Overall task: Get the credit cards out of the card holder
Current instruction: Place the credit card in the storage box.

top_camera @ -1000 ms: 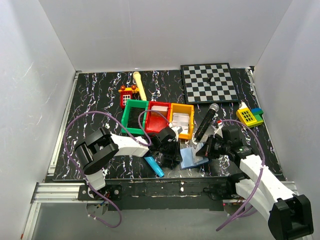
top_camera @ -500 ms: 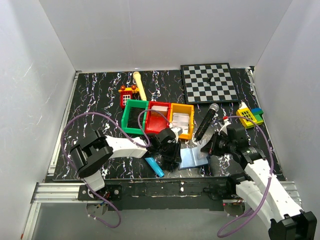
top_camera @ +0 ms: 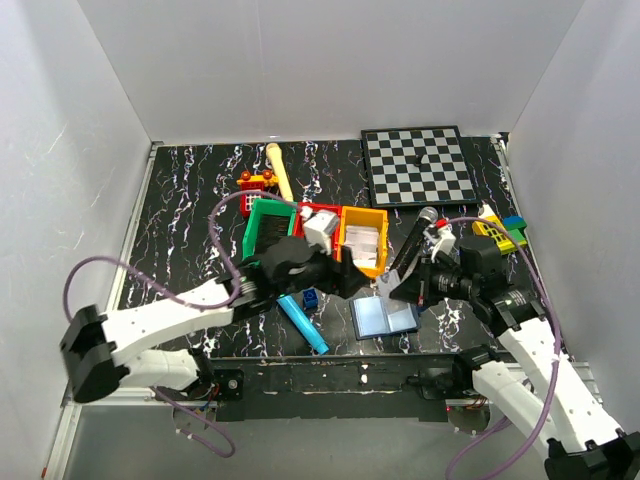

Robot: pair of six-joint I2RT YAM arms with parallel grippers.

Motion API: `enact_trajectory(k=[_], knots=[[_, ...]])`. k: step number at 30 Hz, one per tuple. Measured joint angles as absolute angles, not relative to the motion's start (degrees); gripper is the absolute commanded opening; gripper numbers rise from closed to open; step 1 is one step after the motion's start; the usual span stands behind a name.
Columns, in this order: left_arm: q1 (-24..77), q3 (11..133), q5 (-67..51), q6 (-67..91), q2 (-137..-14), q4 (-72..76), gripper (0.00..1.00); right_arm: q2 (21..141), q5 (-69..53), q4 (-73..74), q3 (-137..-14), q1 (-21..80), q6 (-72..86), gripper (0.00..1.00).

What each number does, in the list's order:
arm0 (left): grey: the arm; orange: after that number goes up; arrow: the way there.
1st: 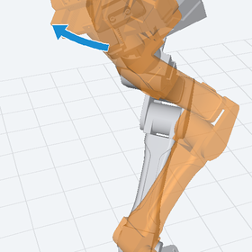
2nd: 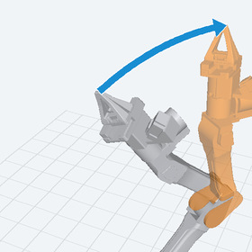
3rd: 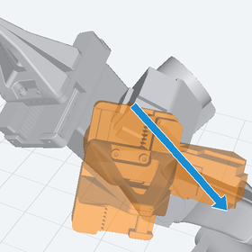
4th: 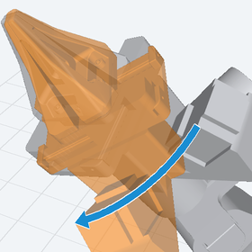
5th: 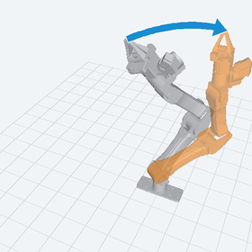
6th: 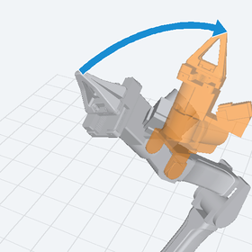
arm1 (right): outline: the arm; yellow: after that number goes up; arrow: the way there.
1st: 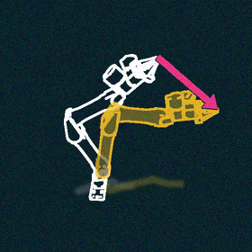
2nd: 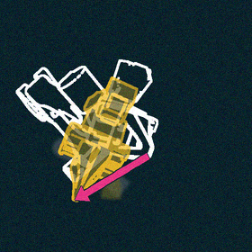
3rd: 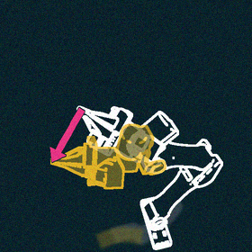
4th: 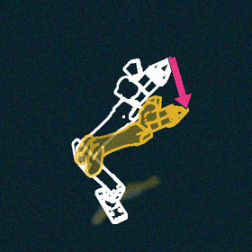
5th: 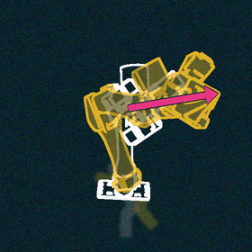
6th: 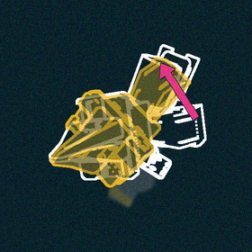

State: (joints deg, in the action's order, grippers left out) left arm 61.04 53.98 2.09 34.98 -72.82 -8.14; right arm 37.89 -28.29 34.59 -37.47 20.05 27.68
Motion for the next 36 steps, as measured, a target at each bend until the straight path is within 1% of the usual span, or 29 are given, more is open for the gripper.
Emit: enact_trajectory(k=[1, 3, 5, 7, 9, 14, 20, 22, 24, 28, 32, 33, 34, 35, 36], knots=[[60.9, 51.6, 2.5, 34.2, -69.9, -5.9, 0.8, 38.1, -30.3, 34.2, -38.1, 21.4, 27.0, 0.01], [59.8, 45.8, 0.9, 32.8, -63.4, -1.6, 0.84, 39.4, -34.7, 34.0, -39.7, 25.3, 25.3, 0.01], [57.5, 41.3, -4.6, 32.0, -58.4, 1.5, 0.84, 41.2, -39.0, 34.0, -42.1, 30.5, 23.7, 0.01], [54.3, 39.6, -11.3, 31.4, -56.0, 2.9, 0.84, 43.3, -42.6, 33.9, -44.4, 35.7, 22.2, 0.01], [51.5, 39.4, -18.1, 30.9, -55.6, 5.3, 0.81, 44.4, -44.9, 33.5, -45.8, 39.8, 21.6, 0.01], [50.1, 37.9, -32.2, 30.9, -55.7, 11.4, 0.67, 45.9, -47.6, 32.2, -47.3, 43.2, 20.8, 0.01], [50.1, 37.4, -44.1, 32.1, -57.7, 16.3, 0.64, 48.1, -48.2, 31.1, -47.6, 43.8, 20.7, 0.01], [50.1, 36.4, -46.5, 32.7, -57.7, 17.9, 0.59, 48.5, -48.2, 31.0, -47.6, 43.9, 20.7, 0.01], [50.1, 36.1, -48.4, 33.1, -58.1, 18.3, 0.5, 48.8, -48.2, 30.8, -47.6, 44.0, 20.7, 0.01], [50.6, 36.1, -51.0, 33.3, -60.3, 19.4, 0.38, 49.3, -48.5, 30.0, -48.5, 44.2, 20.7, 0.01], [51.2, 36.1, -52.9, 33.6, -62.6, 19.8, 0.05, 49.5, -48.9, 29.5, -49.8, 44.8, 20.6, 0.01], [51.4, 36.1, -53.3, 33.7, -63.1, 20.0, 0.0, 49.5, -49.0, 29.4, -49.9, 45.1, 20.6, 0.01], [51.5, 36.1, -53.9, 33.8, -63.5, 20.5, 0.0, 49.5, -48.8, 29.6, -50.0, 45.1, 20.4, 0.01], [51.5, 36.1, -54.3, 34.0, -63.7, 21.0, 0.0, 49.5, -48.6, 29.9, -50.0, 45.1, 20.3, 0.06], [51.6, 36.1, -54.5, 34.1, -63.8, 21.3, 0.0, 49.6, -48.6, 30.0, -50.0, 45.1, 20.3, 0.24]])
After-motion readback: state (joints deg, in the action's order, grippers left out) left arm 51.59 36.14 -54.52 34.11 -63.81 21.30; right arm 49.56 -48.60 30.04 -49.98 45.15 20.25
